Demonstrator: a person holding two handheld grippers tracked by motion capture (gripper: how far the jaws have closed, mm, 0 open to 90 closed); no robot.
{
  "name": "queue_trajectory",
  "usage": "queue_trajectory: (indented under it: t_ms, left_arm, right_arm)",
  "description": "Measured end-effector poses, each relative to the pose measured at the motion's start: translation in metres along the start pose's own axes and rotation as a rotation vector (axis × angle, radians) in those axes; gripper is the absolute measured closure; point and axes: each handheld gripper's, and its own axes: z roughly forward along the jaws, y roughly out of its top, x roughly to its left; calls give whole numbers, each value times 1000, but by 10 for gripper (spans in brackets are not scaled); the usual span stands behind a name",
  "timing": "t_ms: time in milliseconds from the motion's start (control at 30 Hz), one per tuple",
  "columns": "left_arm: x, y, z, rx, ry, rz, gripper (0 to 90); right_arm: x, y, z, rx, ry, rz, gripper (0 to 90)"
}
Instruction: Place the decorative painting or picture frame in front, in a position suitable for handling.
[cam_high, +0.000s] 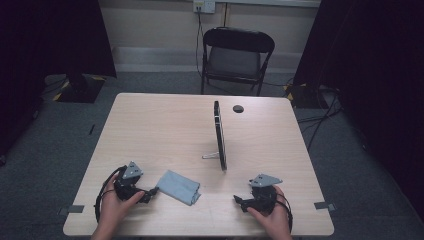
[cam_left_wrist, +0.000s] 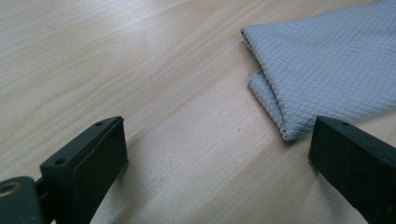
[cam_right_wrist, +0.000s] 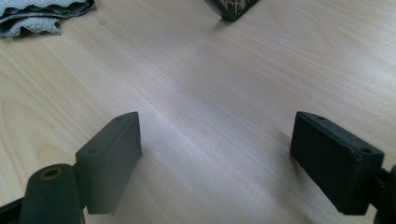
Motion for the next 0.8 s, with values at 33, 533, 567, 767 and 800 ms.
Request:
queue_trajectory:
  t_ms: [33, 533, 567, 767, 800]
  left_arm:
    - [0, 0, 0, 0, 0, 0, 37]
    - [-6, 4, -5, -4, -61, -42, 207]
    - [-8, 5, -5, 5, -64, -37, 166]
    - [-19, 14, -1, -9, -119, -24, 201]
    - [-23, 16, 0, 0, -130, -10, 226]
  right_arm:
    - [0, 0, 0, 0, 0, 0, 160]
    - [0, 0, 0, 0, 1, -1, 161]
    - [0, 0, 0, 0, 1, 0, 161]
    - [0, 0, 0, 0, 1, -1, 161]
    - [0, 0, 0, 0, 1, -1, 161]
